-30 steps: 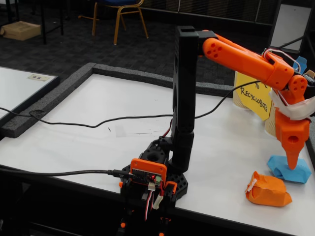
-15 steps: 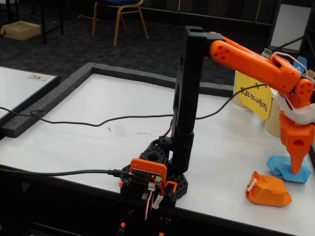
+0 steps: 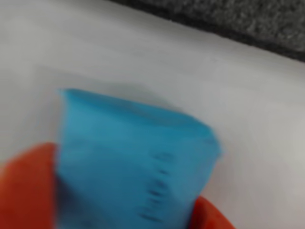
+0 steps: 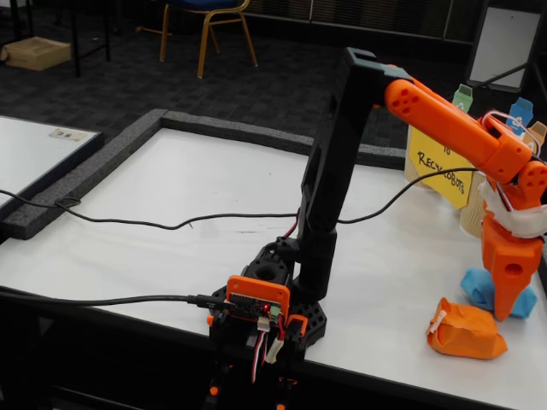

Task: Sort rubbish by color.

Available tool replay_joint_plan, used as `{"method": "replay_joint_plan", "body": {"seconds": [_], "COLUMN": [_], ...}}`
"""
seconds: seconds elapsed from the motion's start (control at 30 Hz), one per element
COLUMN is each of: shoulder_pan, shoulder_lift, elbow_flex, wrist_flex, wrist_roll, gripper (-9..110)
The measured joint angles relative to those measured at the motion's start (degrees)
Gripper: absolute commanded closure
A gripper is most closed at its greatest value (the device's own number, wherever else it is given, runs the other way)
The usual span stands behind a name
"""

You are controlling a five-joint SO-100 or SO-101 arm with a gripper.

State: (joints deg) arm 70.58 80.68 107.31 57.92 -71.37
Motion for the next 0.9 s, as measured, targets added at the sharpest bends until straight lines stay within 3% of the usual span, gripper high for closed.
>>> {"method": "replay_joint_plan", "body": {"seconds": [0.43, 0.9], "shoulder_pan": [-3.78, -8.79], "shoulder_lift": [1.76, 32.7], "elbow_flex": [-2.02, 1.32], "wrist_flex": [10.37, 14.15], "wrist_roll": [0.0, 5.54], "gripper": [101, 101]}}
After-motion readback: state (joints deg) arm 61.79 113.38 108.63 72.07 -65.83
